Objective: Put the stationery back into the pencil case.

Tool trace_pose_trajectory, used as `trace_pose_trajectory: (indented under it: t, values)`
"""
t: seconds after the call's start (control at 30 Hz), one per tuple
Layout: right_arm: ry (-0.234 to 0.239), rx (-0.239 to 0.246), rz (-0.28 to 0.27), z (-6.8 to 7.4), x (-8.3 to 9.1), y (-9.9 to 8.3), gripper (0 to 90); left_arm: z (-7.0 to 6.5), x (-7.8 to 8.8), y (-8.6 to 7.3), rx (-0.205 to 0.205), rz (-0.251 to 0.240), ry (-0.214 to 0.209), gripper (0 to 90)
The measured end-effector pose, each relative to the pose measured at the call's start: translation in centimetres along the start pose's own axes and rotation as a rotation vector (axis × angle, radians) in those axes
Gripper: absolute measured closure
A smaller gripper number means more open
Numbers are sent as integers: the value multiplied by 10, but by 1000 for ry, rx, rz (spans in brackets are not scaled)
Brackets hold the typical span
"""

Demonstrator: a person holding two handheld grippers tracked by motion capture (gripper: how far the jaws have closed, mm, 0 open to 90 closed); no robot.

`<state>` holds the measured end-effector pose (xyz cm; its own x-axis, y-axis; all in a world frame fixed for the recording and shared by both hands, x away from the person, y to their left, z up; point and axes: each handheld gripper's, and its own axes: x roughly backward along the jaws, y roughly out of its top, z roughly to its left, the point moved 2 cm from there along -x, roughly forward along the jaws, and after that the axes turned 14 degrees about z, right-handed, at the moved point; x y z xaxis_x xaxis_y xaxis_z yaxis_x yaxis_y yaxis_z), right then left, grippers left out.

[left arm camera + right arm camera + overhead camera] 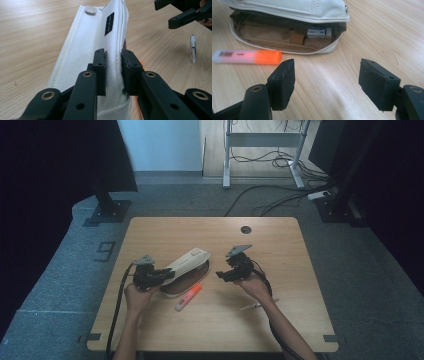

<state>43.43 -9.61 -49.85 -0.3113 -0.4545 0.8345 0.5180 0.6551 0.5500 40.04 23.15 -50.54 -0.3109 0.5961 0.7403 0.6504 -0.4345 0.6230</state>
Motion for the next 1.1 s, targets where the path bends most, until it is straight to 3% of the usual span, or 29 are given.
trace_pose_trajectory:
  t: [1.1]
  values:
    - [1,-37,-21,-5,32,-58,313,1,-1,-1,3,8,-15,744]
